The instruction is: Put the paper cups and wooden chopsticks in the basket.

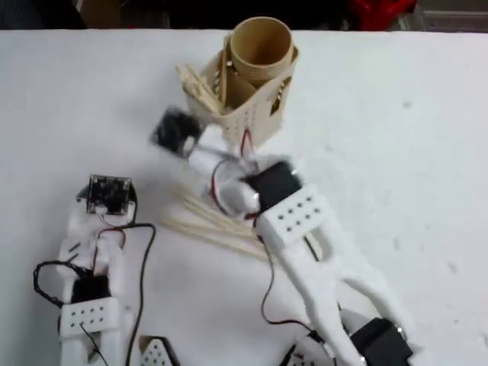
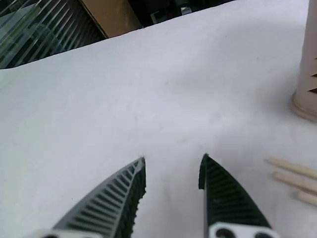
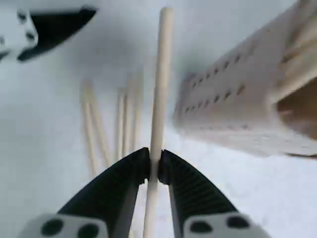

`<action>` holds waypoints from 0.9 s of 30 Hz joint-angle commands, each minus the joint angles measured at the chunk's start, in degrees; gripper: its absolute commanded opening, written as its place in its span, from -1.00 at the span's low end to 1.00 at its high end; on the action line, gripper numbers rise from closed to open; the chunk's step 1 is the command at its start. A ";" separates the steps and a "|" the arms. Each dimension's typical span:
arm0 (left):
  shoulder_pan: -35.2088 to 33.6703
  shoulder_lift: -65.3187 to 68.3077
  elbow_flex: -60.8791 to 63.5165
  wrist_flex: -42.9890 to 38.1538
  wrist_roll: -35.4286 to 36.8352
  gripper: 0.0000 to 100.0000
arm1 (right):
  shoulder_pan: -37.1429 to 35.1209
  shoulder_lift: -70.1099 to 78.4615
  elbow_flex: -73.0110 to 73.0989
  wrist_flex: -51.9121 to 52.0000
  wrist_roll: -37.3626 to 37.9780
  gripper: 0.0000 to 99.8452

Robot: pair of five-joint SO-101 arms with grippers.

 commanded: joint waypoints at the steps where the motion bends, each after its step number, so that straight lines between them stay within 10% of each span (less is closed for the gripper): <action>1: 0.57 -0.92 0.00 0.26 0.35 -0.62 | 2.33 -1.71 -18.29 -0.92 -5.19 -0.97; 15: 0.57 -0.92 0.00 0.26 0.35 -0.62 | 7.69 17.45 -36.84 -35.47 -12.75 -0.96; 27: 0.66 -0.92 0.00 0.26 0.35 -0.62 | 10.42 6.02 0.88 -57.45 -12.48 -0.96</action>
